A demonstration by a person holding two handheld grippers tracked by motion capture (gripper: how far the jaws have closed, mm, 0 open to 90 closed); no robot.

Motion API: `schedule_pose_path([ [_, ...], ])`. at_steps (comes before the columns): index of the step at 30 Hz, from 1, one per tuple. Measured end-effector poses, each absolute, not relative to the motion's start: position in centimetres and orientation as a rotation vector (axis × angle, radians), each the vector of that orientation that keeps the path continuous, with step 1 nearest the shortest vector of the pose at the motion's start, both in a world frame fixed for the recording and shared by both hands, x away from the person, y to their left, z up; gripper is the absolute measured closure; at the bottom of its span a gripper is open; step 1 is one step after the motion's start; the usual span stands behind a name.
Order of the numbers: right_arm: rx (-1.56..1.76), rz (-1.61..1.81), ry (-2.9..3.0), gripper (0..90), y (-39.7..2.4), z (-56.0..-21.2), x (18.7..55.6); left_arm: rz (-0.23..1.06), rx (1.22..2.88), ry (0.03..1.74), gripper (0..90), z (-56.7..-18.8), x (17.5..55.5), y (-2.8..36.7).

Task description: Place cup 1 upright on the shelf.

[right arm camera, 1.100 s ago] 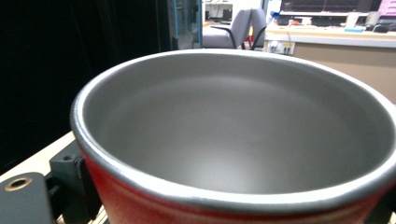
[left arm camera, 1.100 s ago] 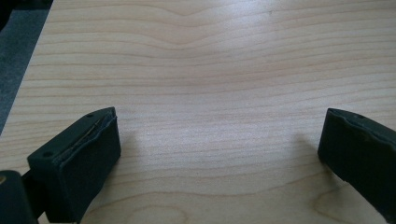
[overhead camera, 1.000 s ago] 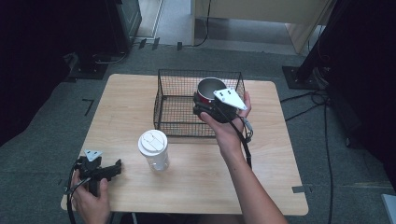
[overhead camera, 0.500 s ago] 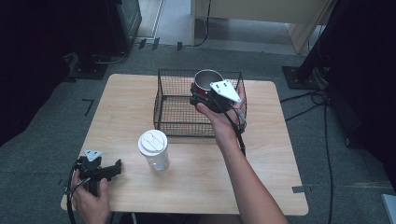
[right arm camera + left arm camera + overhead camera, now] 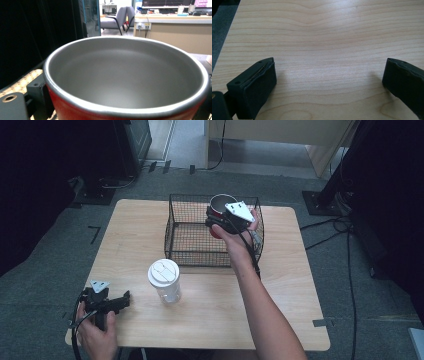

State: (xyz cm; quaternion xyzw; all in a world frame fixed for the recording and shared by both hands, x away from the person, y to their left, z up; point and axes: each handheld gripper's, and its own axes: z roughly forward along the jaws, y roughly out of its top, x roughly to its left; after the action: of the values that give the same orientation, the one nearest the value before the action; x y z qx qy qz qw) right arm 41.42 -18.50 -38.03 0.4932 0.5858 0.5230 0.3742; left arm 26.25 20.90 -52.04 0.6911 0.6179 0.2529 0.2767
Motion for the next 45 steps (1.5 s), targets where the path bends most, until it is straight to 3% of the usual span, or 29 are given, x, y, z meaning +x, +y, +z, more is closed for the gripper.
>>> schedule_pose_path([
  [25,1.473,1.212,1.526,7.1,-19.5,-43.0,47.3,0.679,1.862,1.658,0.0,-52.0,26.2,20.9],
  [45,1.491,1.108,1.562,7.1,-19.1,-44.6,48.4,0.679,1.863,1.658,0.0,-52.0,26.2,20.9],
])
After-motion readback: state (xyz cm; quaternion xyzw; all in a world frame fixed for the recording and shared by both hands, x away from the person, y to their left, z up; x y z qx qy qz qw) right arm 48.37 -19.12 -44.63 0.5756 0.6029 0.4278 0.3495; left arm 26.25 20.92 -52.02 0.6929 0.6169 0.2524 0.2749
